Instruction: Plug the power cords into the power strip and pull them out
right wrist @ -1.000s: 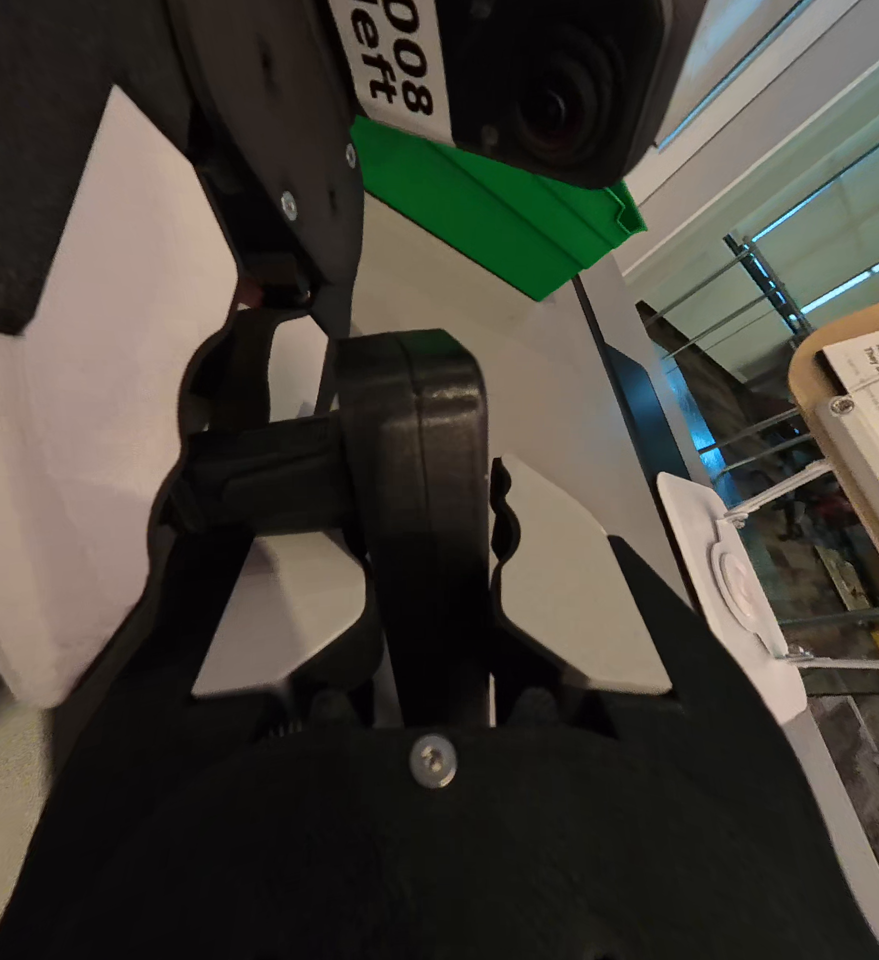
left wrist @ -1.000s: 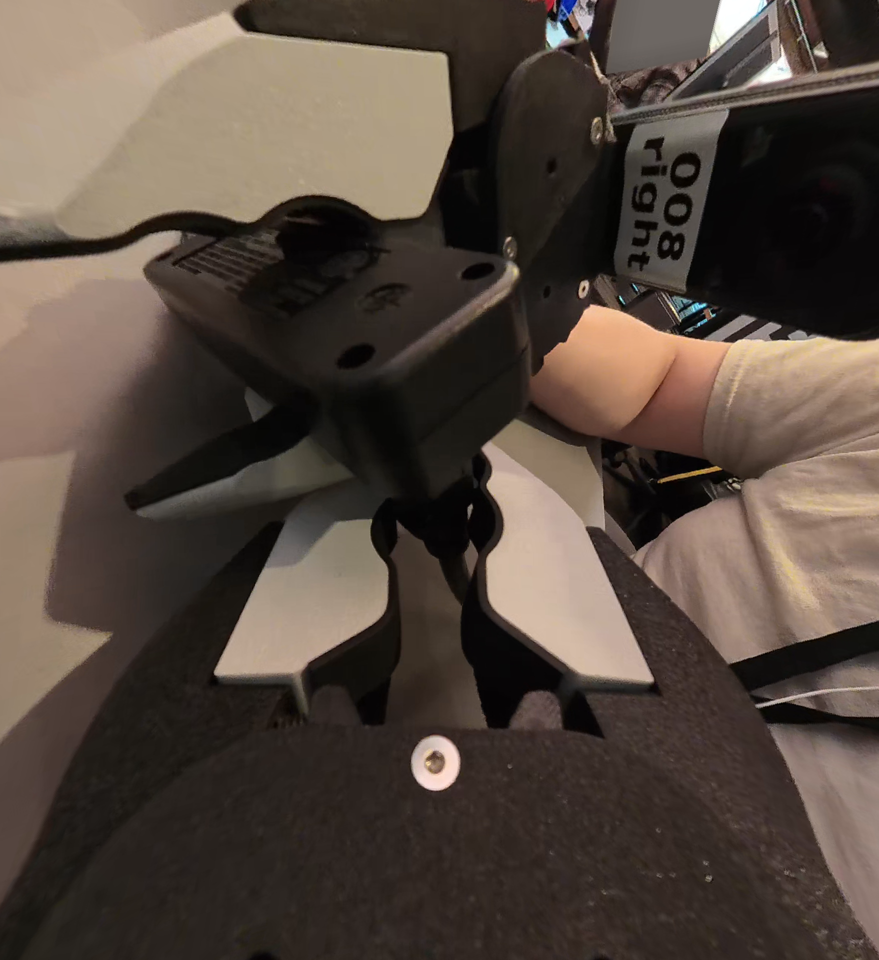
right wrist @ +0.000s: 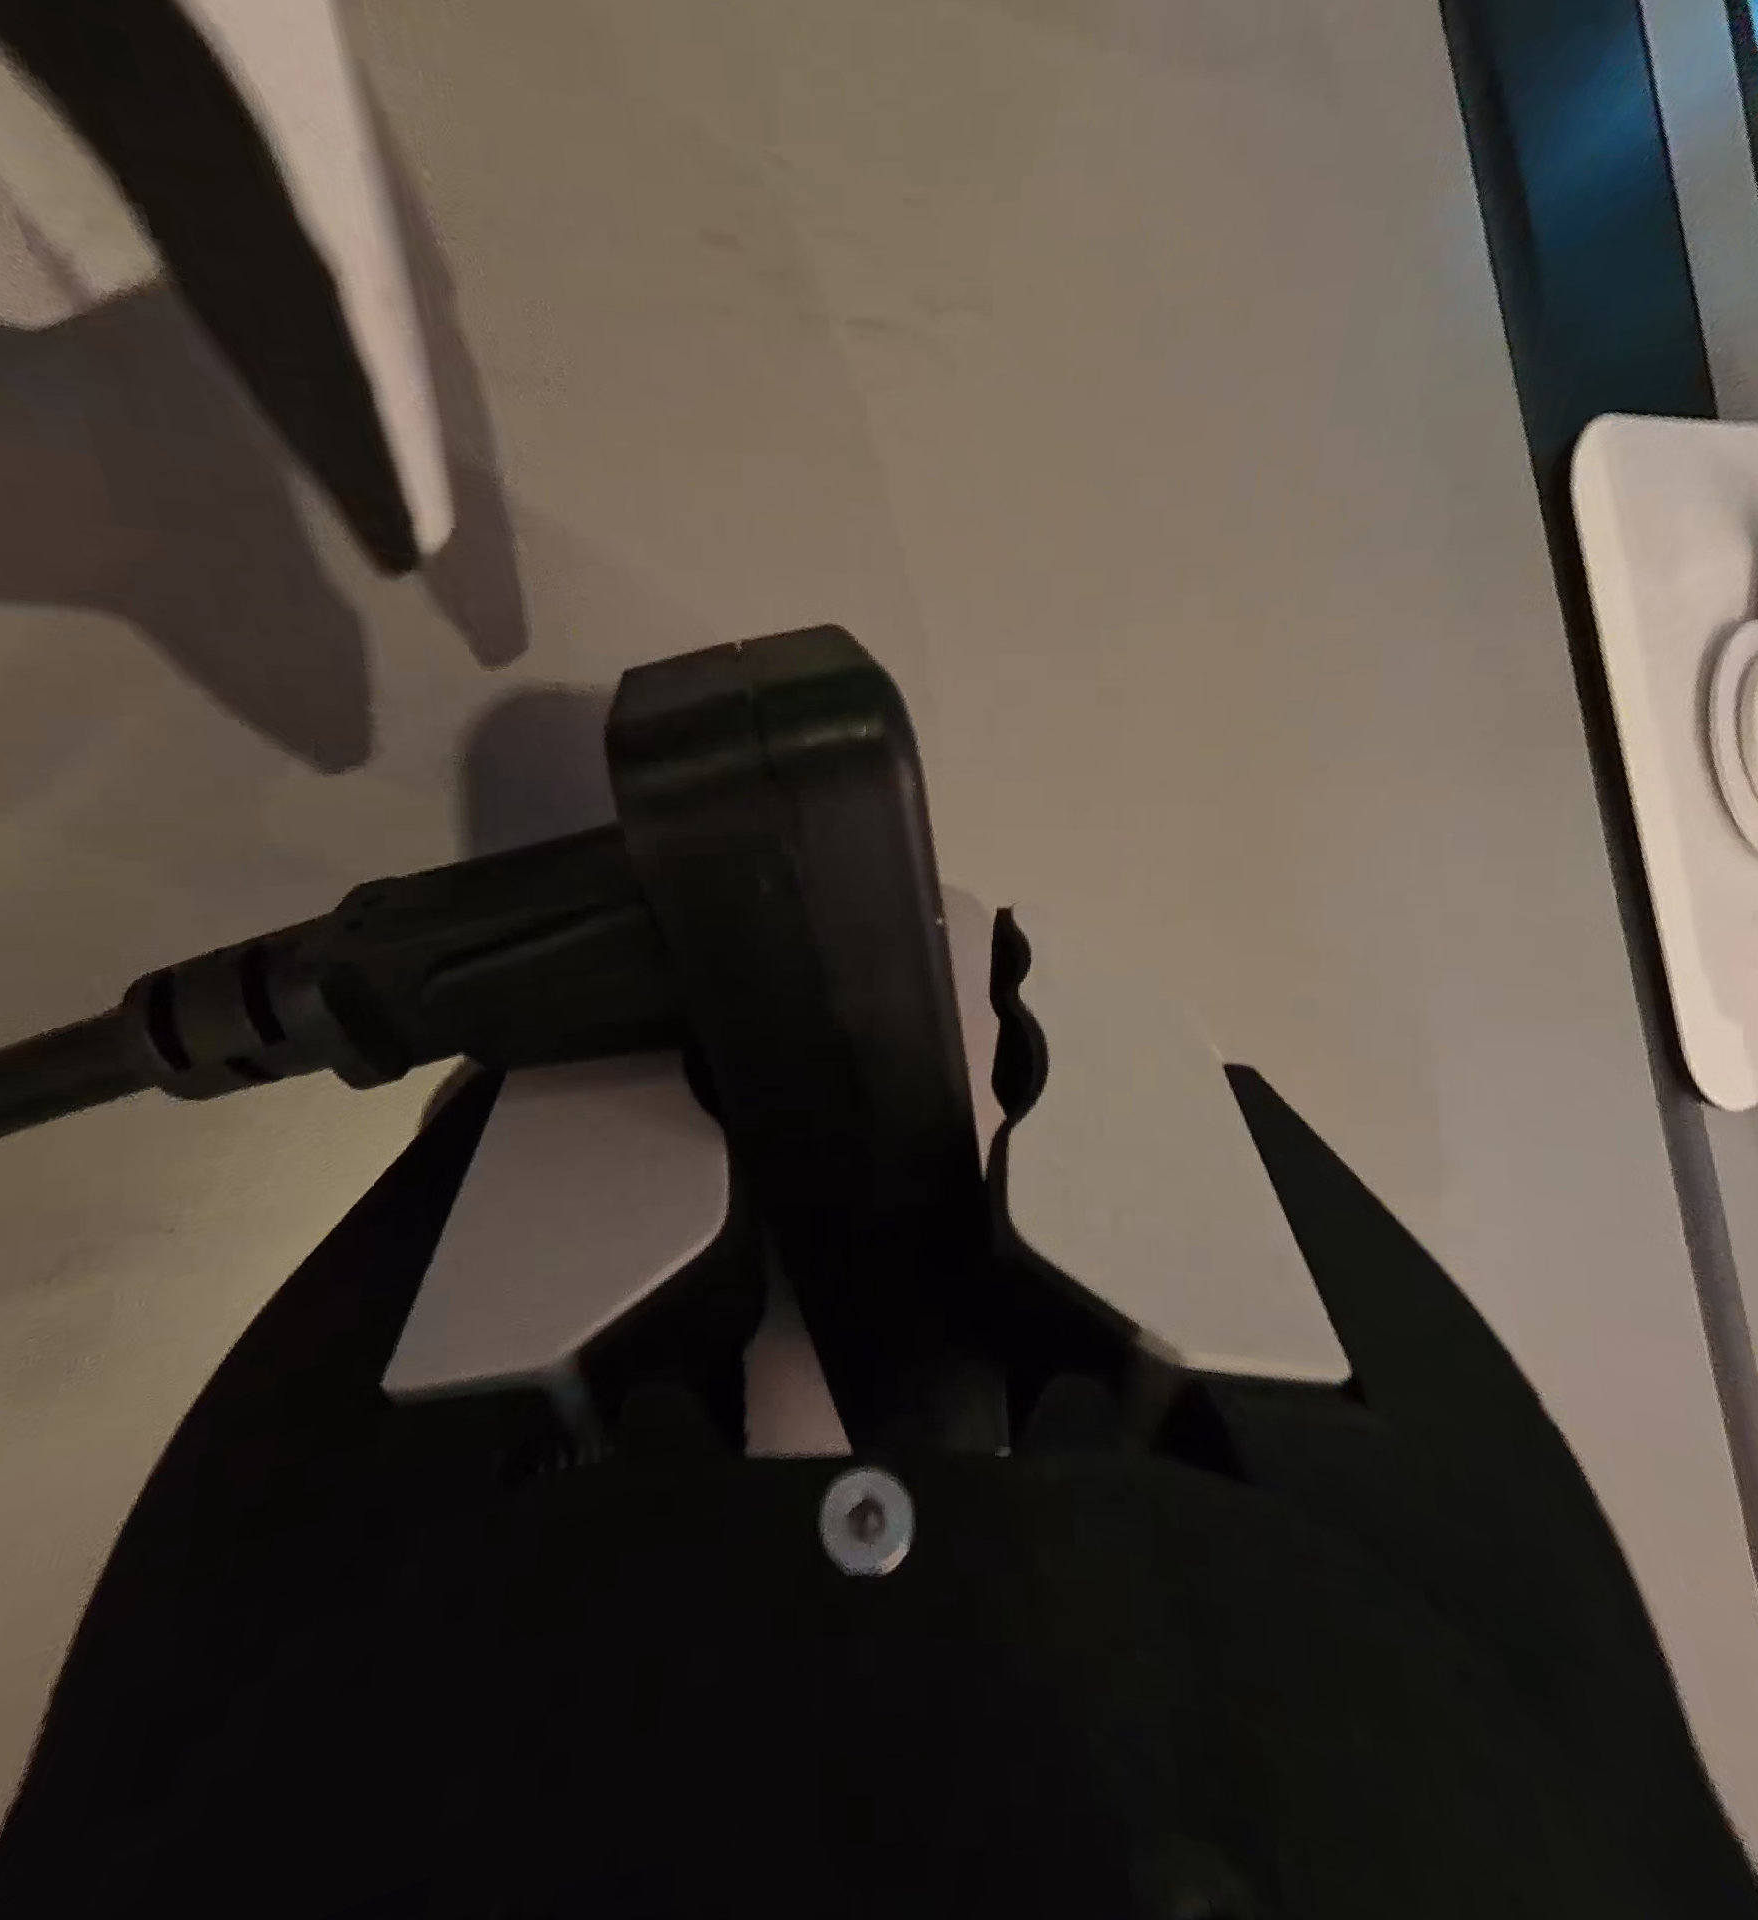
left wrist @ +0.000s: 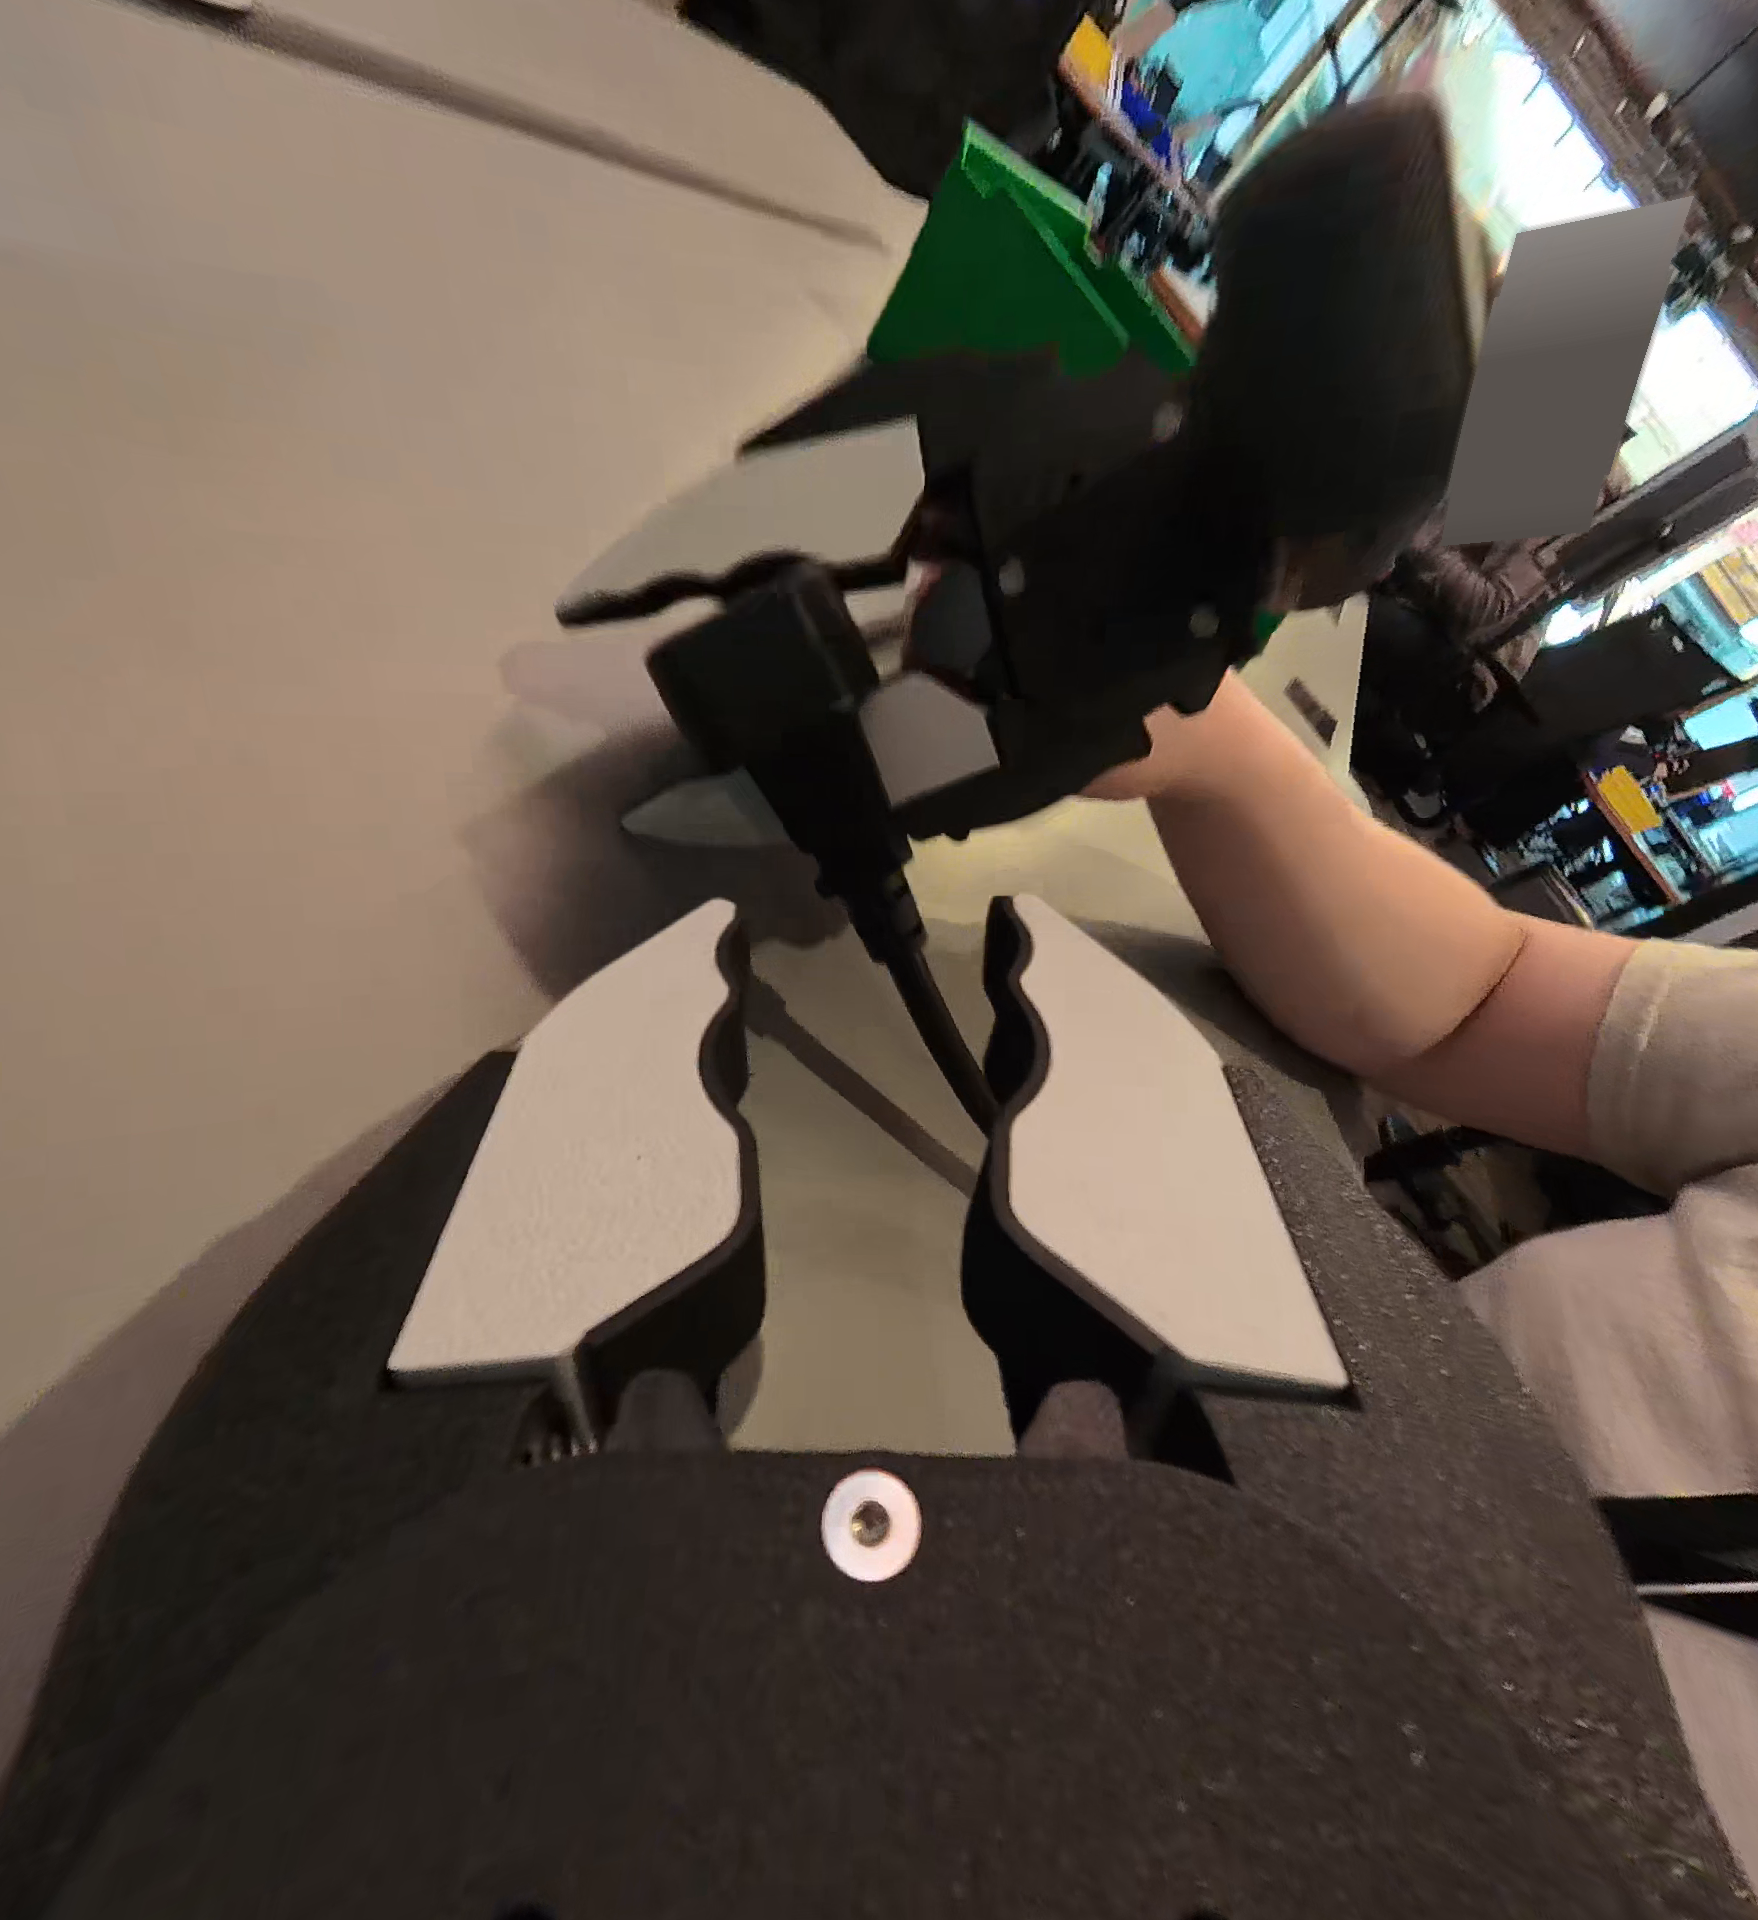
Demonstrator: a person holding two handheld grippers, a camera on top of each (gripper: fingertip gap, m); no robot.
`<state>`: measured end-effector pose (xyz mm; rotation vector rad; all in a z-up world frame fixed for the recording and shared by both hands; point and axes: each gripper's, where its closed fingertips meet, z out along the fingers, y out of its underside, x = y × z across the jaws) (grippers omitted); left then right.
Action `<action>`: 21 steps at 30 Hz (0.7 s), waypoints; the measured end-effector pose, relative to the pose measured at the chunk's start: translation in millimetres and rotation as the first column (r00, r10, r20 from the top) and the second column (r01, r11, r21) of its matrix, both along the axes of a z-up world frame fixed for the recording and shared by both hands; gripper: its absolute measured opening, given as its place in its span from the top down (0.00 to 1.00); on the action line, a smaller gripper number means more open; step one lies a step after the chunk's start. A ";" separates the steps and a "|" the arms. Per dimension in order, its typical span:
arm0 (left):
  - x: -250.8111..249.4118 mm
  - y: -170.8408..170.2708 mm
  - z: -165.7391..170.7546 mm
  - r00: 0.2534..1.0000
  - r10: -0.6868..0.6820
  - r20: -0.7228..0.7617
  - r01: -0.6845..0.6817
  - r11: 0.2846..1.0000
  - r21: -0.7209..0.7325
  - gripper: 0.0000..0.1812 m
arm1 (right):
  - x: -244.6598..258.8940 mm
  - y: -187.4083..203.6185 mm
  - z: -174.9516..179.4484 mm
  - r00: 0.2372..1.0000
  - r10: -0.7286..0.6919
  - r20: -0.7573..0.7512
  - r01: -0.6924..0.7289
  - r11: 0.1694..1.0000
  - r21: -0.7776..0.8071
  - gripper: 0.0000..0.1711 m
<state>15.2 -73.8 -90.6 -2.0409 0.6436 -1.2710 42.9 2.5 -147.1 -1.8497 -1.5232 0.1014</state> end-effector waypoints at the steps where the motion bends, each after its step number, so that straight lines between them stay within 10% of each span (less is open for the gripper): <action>1: 3.3 -3.4 -4.2 0.999 -0.026 -0.018 0.026 1.000 -0.017 0.76 | 3.8 5.0 0.3 1.000 -0.029 0.008 0.028 1.000 0.008 0.72; 21: 74.3 -145.1 -43.9 0.845 -0.521 -0.121 0.452 0.817 -0.358 0.78 | 16.3 22.1 5.3 0.987 -0.129 -0.093 0.135 0.989 0.057 0.72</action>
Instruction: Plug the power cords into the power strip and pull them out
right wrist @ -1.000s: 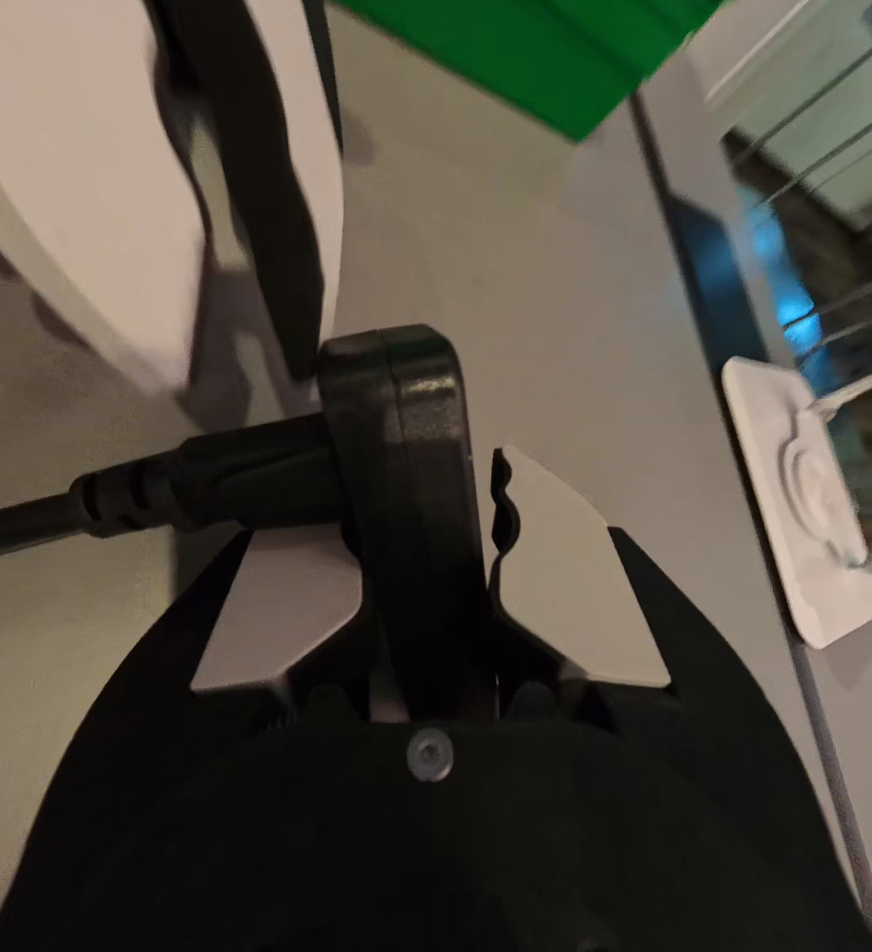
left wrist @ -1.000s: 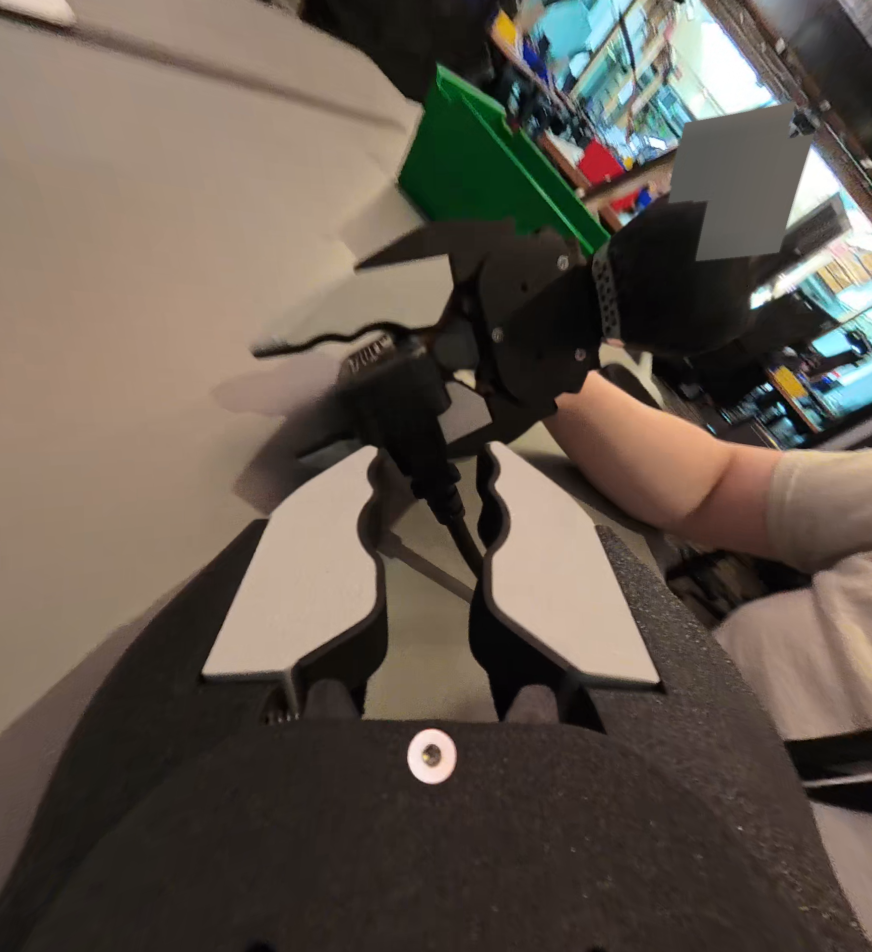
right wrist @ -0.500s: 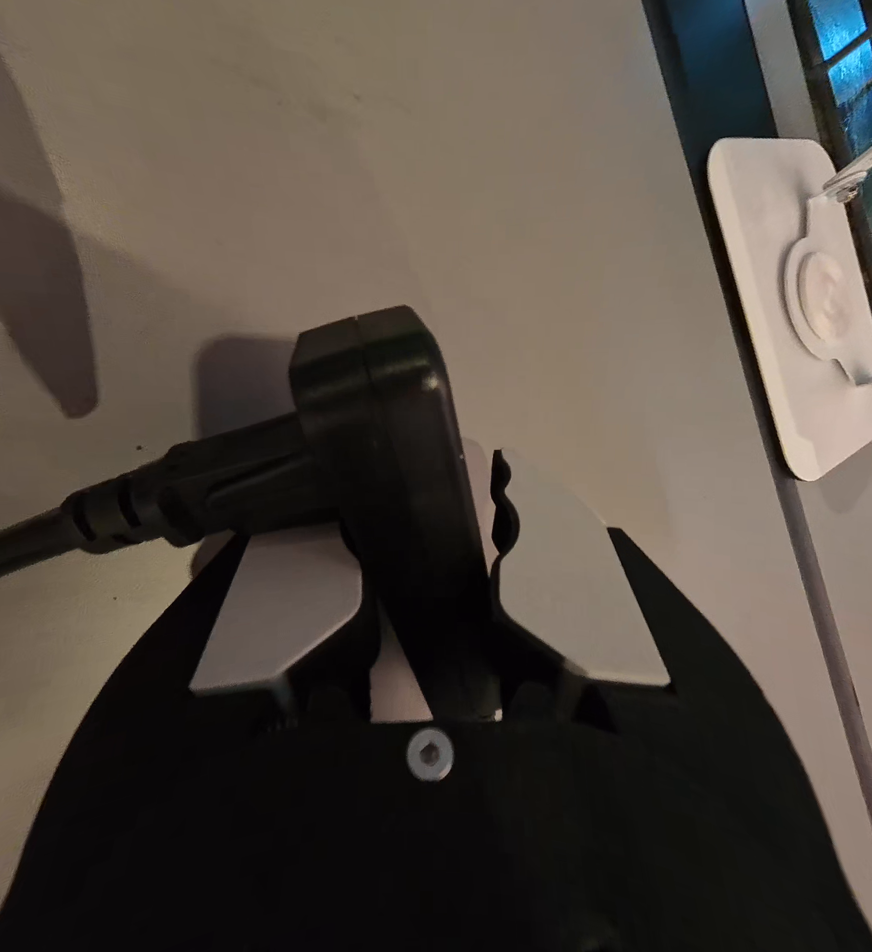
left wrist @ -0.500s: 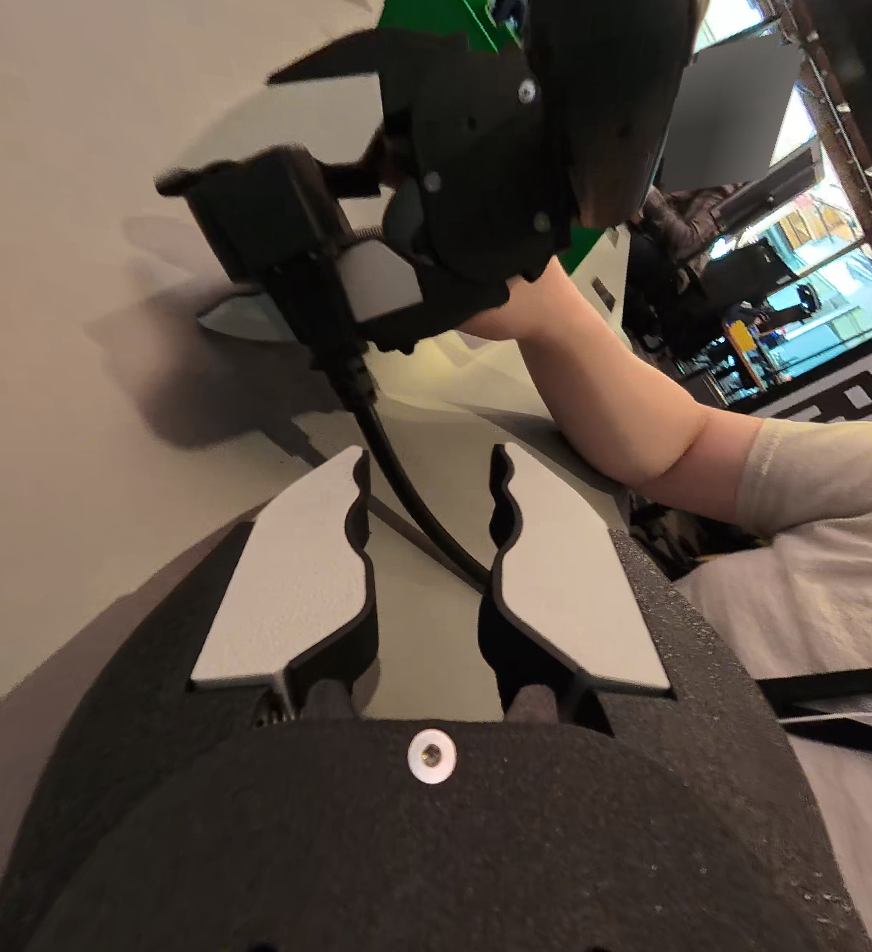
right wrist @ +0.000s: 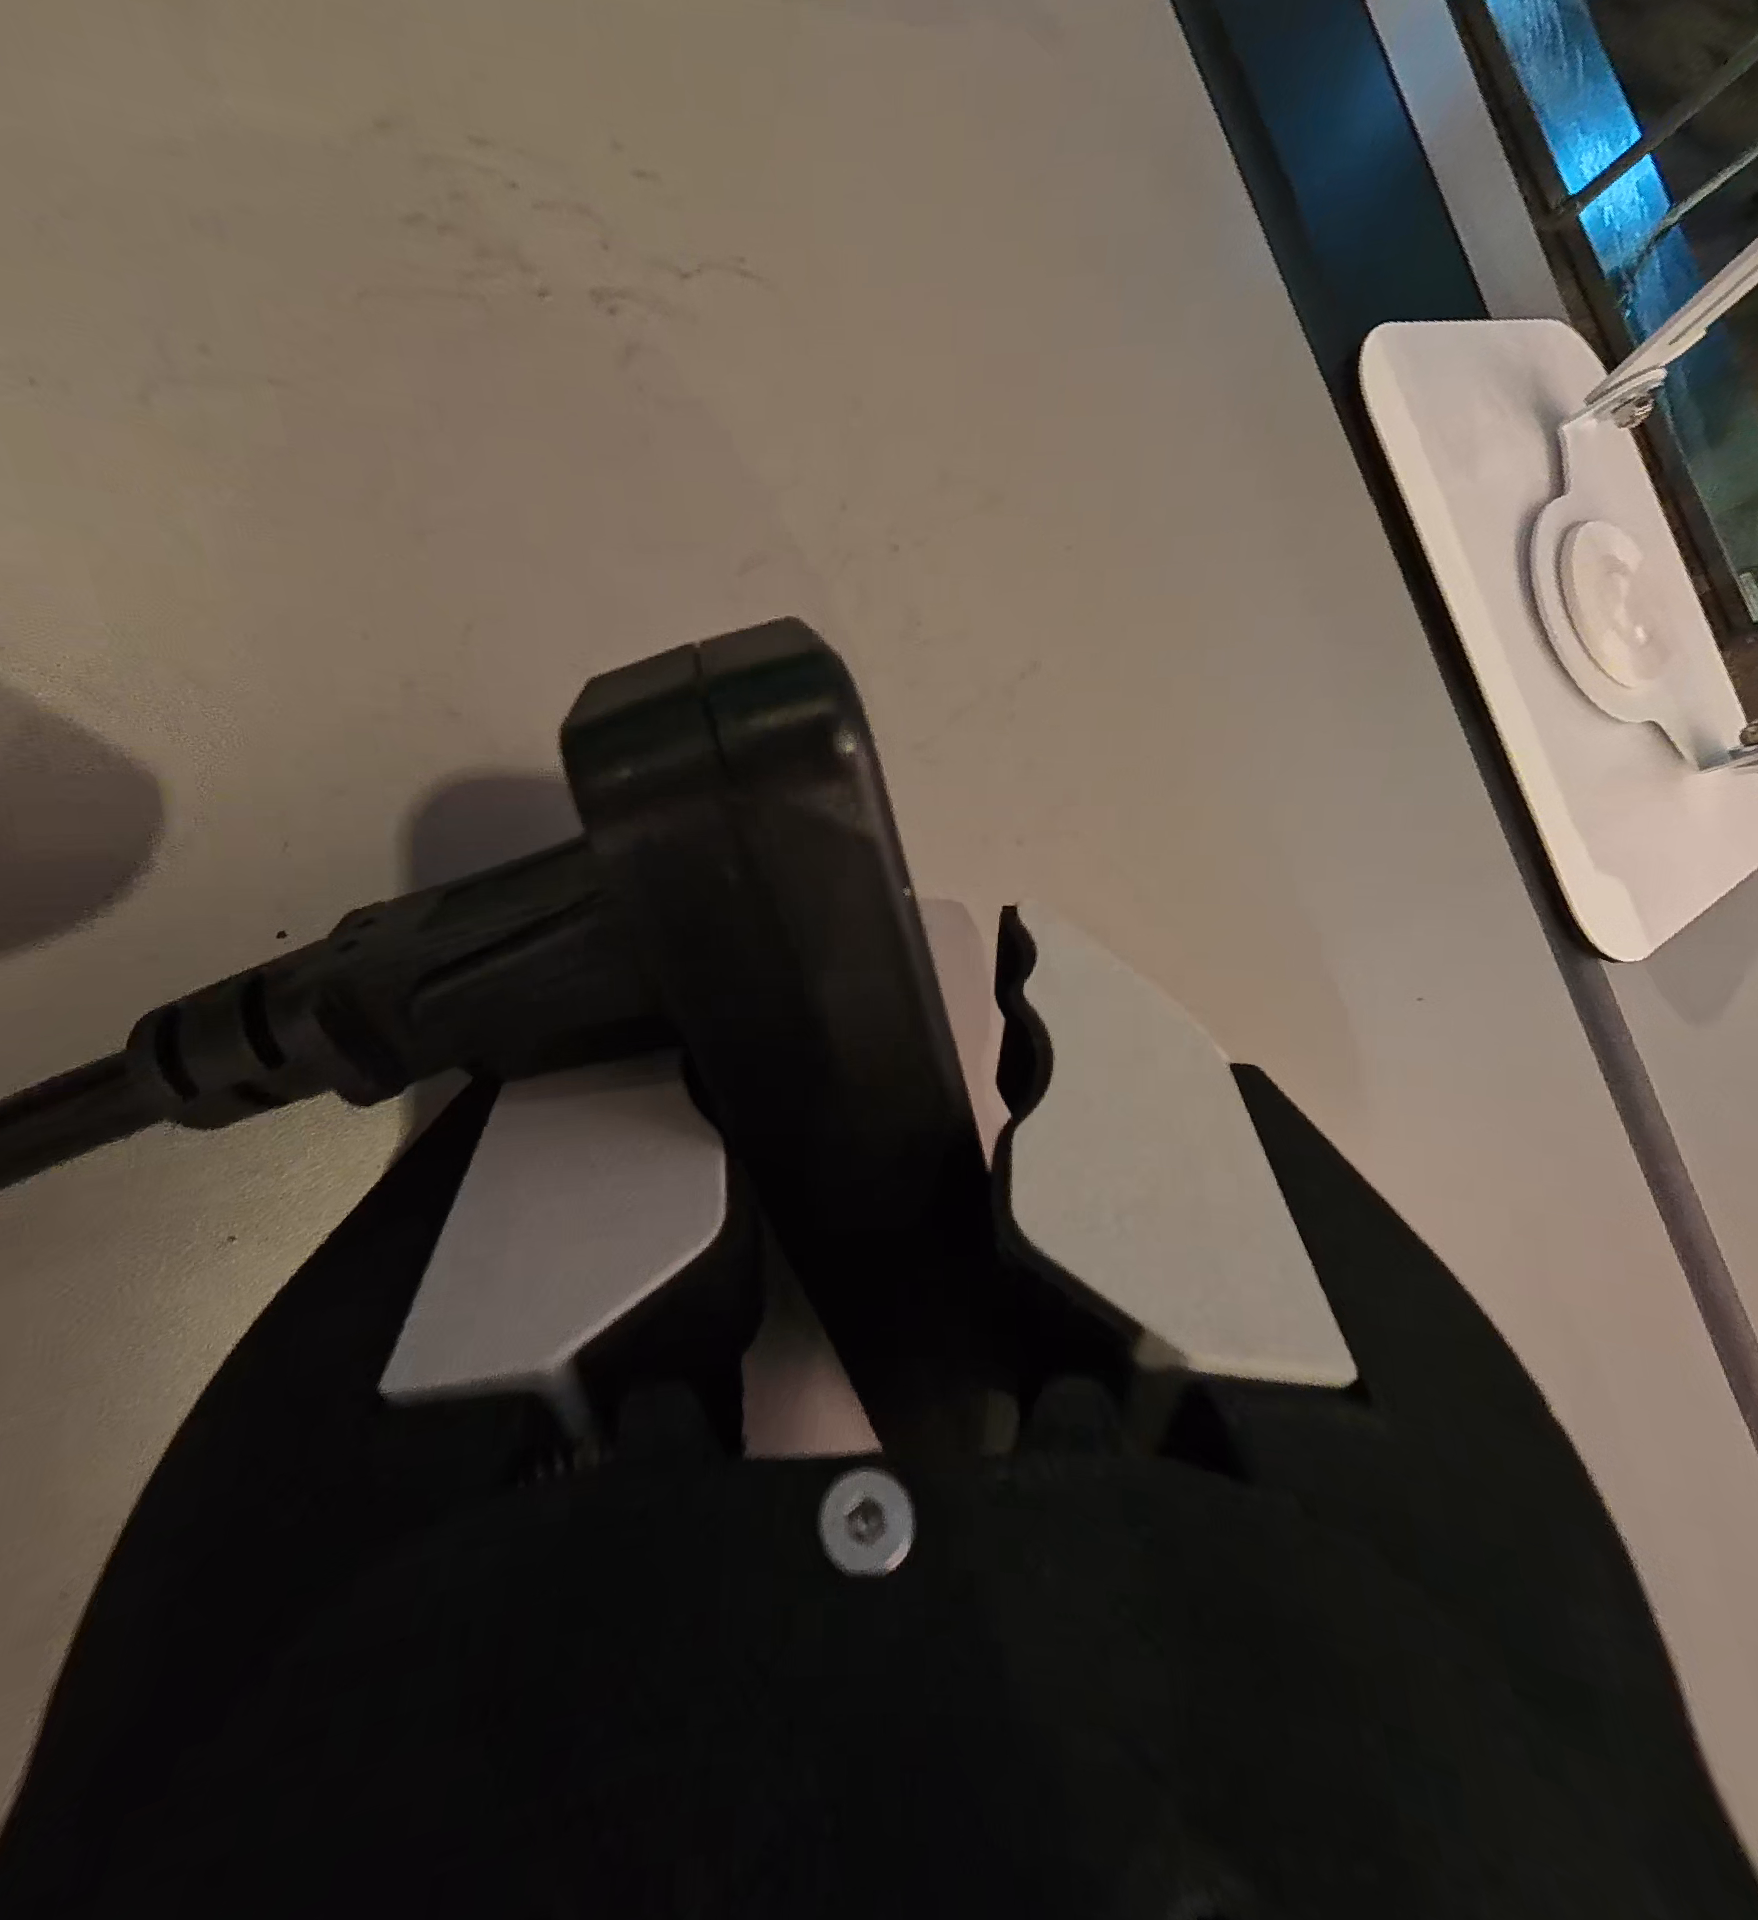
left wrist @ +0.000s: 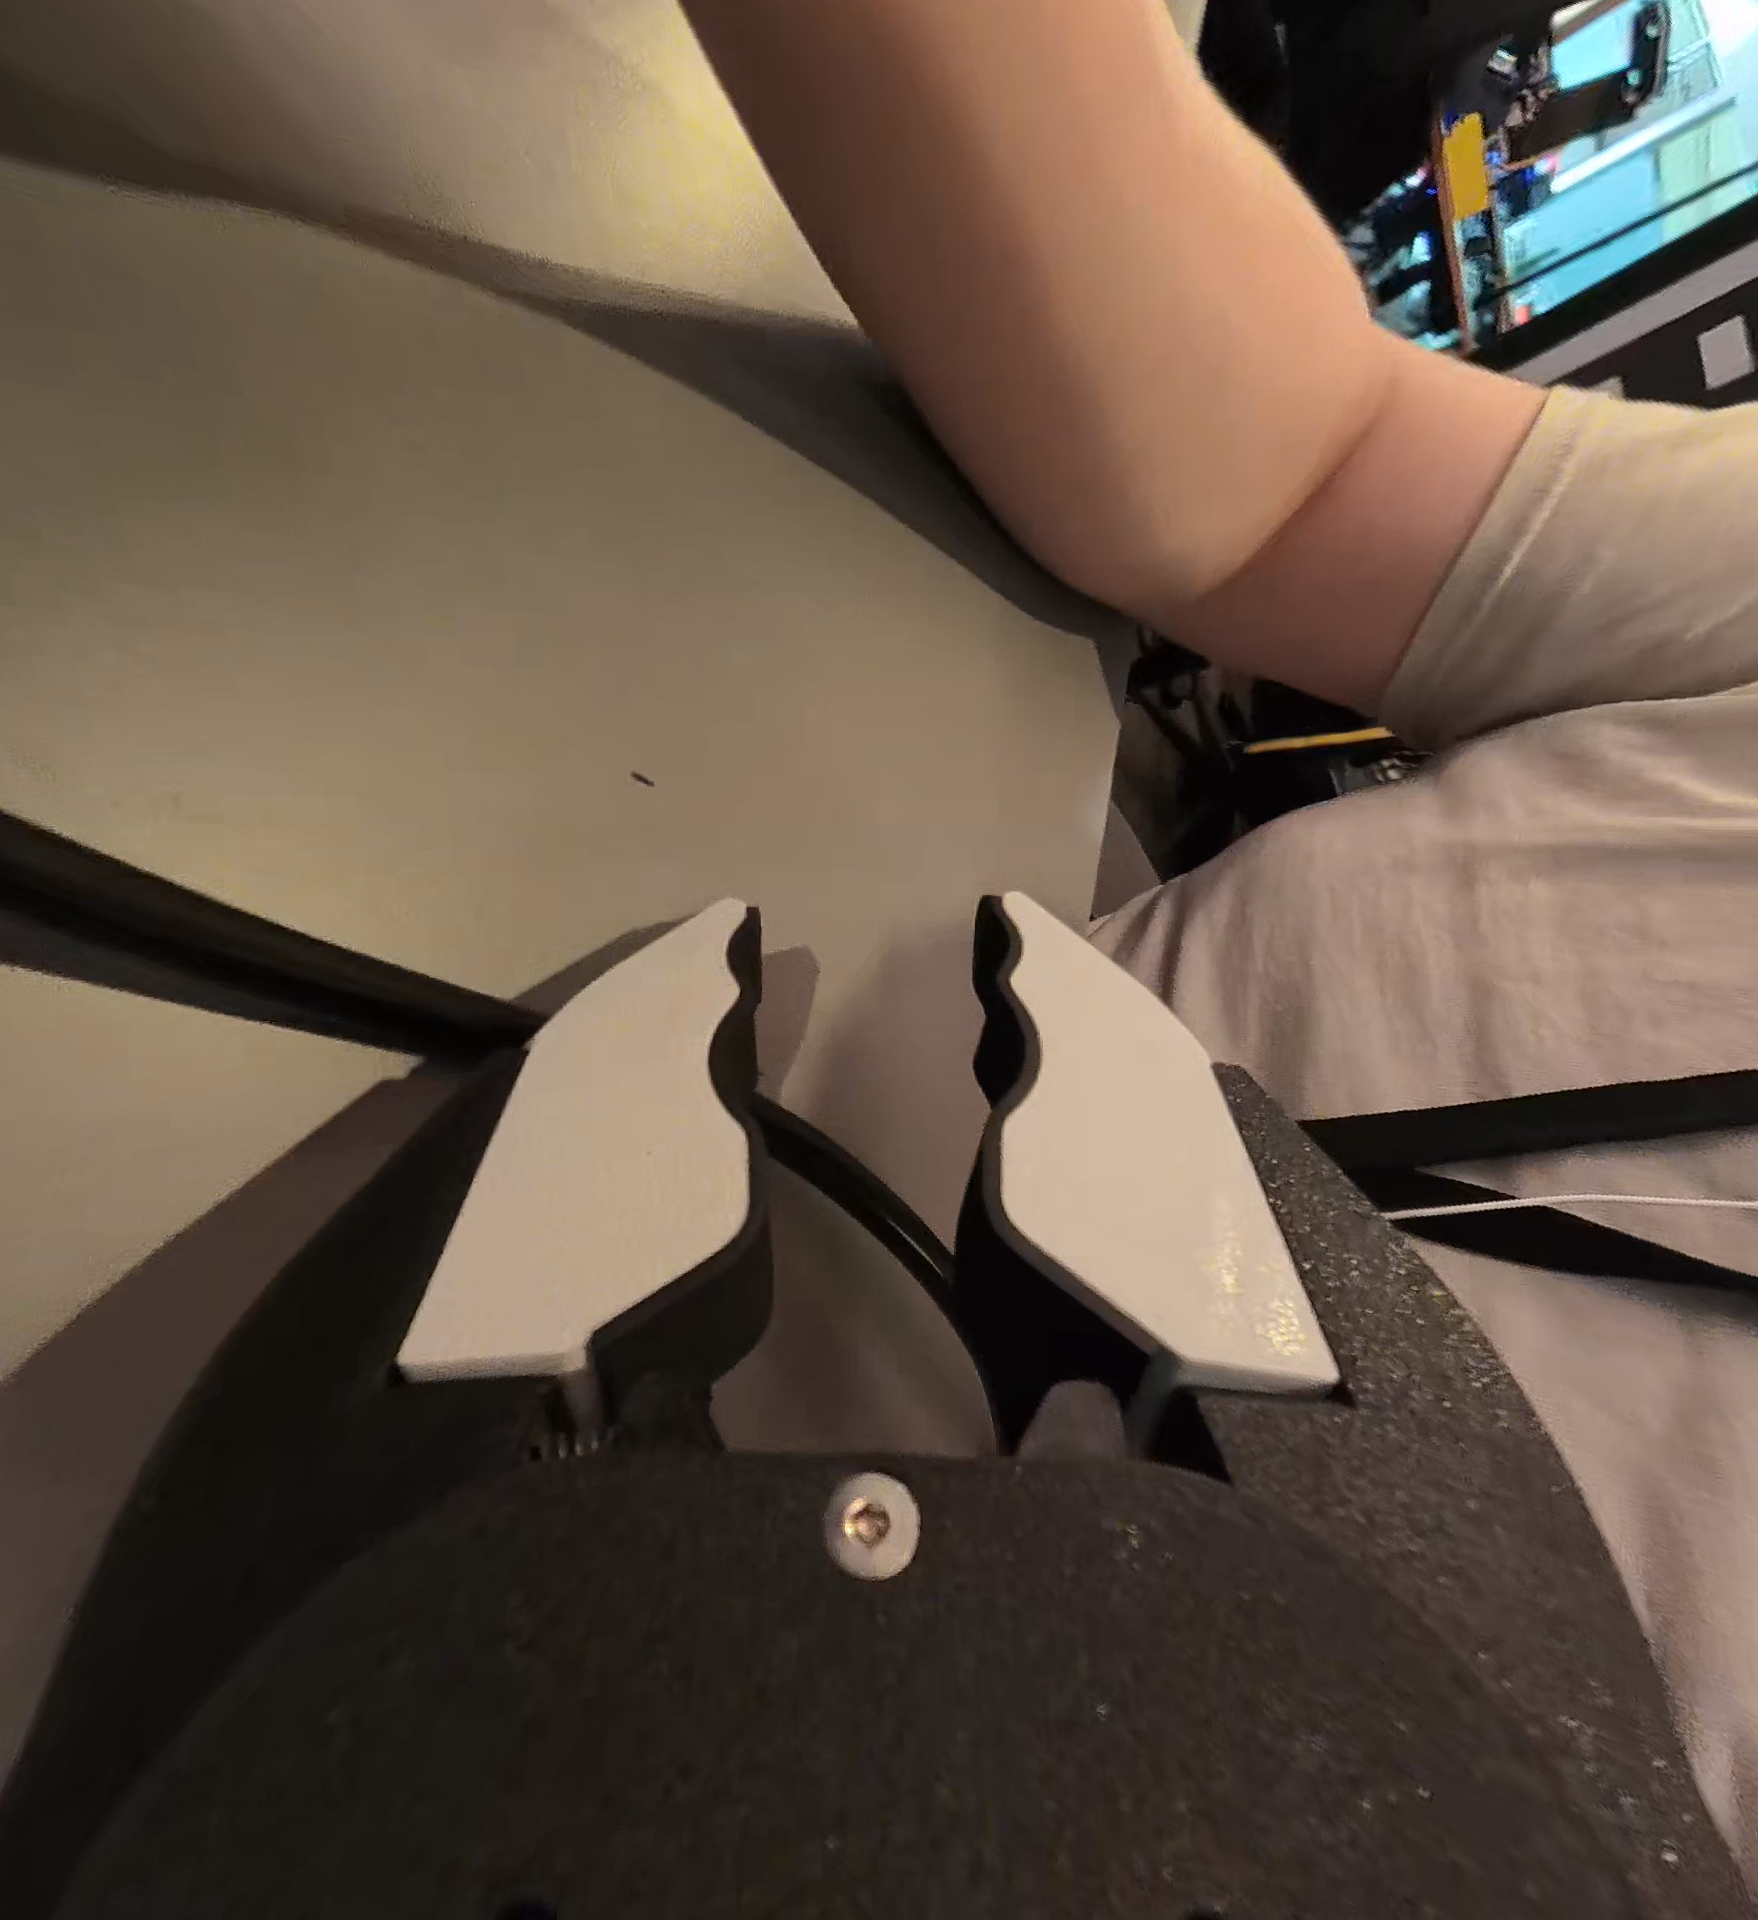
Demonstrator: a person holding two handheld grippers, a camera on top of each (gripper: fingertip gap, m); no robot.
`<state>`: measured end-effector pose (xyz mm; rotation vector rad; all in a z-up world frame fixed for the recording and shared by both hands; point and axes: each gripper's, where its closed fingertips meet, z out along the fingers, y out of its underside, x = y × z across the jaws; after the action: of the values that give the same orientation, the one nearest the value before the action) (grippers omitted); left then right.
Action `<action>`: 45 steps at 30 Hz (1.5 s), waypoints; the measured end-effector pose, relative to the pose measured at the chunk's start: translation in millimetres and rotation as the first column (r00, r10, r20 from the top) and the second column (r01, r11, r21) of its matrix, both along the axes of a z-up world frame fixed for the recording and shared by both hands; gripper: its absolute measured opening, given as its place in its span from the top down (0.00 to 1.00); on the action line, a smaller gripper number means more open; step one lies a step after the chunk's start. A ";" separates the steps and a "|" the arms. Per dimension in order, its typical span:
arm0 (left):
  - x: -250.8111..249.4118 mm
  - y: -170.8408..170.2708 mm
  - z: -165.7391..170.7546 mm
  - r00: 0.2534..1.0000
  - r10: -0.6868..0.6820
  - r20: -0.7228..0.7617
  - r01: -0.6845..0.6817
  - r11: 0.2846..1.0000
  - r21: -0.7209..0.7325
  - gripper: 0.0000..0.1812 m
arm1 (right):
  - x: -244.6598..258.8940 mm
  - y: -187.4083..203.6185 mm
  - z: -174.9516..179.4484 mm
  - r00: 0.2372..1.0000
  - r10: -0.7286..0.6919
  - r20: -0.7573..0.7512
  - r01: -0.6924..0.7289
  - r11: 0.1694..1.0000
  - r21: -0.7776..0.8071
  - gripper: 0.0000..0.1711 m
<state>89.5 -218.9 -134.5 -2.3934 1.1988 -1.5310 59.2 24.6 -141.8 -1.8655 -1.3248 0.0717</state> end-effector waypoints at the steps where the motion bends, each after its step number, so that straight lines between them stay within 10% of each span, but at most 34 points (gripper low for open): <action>1: -2.4 -2.6 -2.0 1.000 0.004 -0.014 -0.004 1.000 0.016 0.81 | -0.1 -0.1 0.4 1.000 0.001 -0.006 -0.001 1.000 0.003 0.72; 4: -9.9 -8.2 -8.0 0.999 0.024 -0.029 -0.022 0.998 0.066 1.00 | -0.4 0.3 0.8 1.000 0.001 -0.015 -0.001 1.000 0.006 0.72; 13: -30.1 2.5 1.5 0.988 0.150 -0.041 -0.140 0.974 0.179 1.00 | 0.4 -0.8 5.3 0.999 0.004 -0.040 -0.004 1.000 0.016 0.72; 20: -48.9 -1.9 -12.0 0.903 0.343 -0.258 -0.218 0.884 0.413 0.66 | -0.2 0.1 3.7 0.999 0.003 -0.034 -0.002 1.000 0.025 0.72; 45: -79.5 -31.4 -11.6 0.756 0.336 -0.562 0.036 0.836 0.548 0.94 | -2.0 -3.1 10.4 0.996 0.011 -0.092 -0.007 0.999 0.046 0.73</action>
<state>10.0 -250.3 -146.2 -2.5543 1.2335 -0.2084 57.2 21.5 -131.4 -1.7965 -1.2616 0.1303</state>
